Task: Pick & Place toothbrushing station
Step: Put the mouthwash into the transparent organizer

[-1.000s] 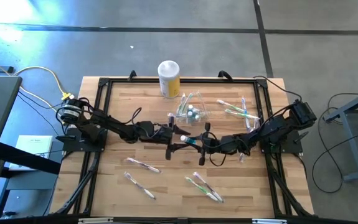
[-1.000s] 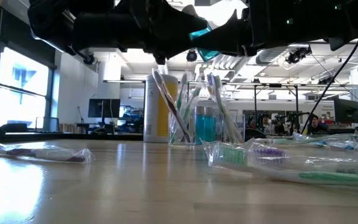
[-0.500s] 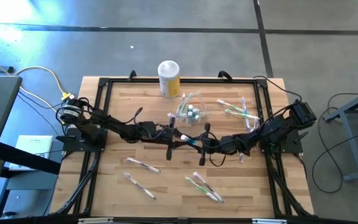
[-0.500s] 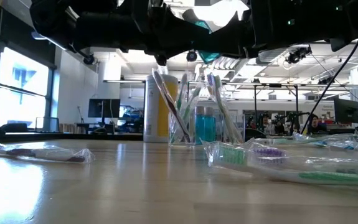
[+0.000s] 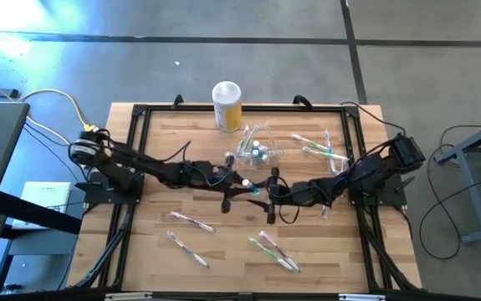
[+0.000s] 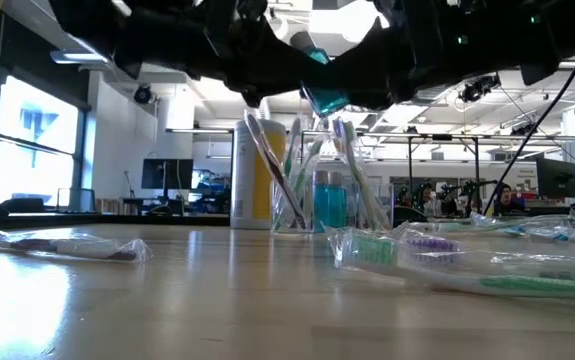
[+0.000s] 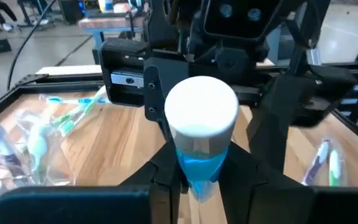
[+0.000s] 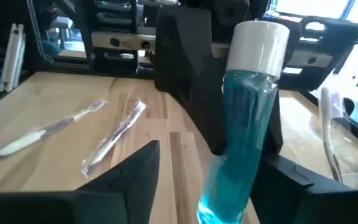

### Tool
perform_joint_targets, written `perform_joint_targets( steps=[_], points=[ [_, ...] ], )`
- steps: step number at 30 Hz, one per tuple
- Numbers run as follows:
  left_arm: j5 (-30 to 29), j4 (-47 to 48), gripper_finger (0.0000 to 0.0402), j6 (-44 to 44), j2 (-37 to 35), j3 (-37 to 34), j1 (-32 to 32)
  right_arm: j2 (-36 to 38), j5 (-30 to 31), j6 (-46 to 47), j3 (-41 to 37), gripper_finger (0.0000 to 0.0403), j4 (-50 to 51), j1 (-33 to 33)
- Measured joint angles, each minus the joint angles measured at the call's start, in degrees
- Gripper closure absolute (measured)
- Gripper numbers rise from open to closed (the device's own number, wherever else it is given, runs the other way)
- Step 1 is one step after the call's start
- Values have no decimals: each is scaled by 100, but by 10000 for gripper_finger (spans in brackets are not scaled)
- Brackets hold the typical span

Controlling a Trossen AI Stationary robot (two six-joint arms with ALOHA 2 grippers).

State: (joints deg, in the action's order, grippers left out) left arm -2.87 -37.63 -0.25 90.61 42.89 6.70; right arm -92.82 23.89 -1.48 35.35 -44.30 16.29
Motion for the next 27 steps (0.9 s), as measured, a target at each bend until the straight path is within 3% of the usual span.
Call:
perform_joint_targets(
  steps=[6, 10, 19, 27],
  points=[
    [32, 2958, 356, -221, -506, 520, 15, 412, 353, 290, -59, 184, 858, 11],
    [117, 3853, 356, -306, -544, 967, 52, 705, 379, 488, -62, 184, 1141, 9],
    [350, 4054, 356, -306, -26, 1327, 125, 679, -489, 556, -44, 188, 666, -80],
    [337, 4044, 356, -253, 525, 1910, 122, 644, -635, 605, -50, 206, 628, -103]
  ],
)
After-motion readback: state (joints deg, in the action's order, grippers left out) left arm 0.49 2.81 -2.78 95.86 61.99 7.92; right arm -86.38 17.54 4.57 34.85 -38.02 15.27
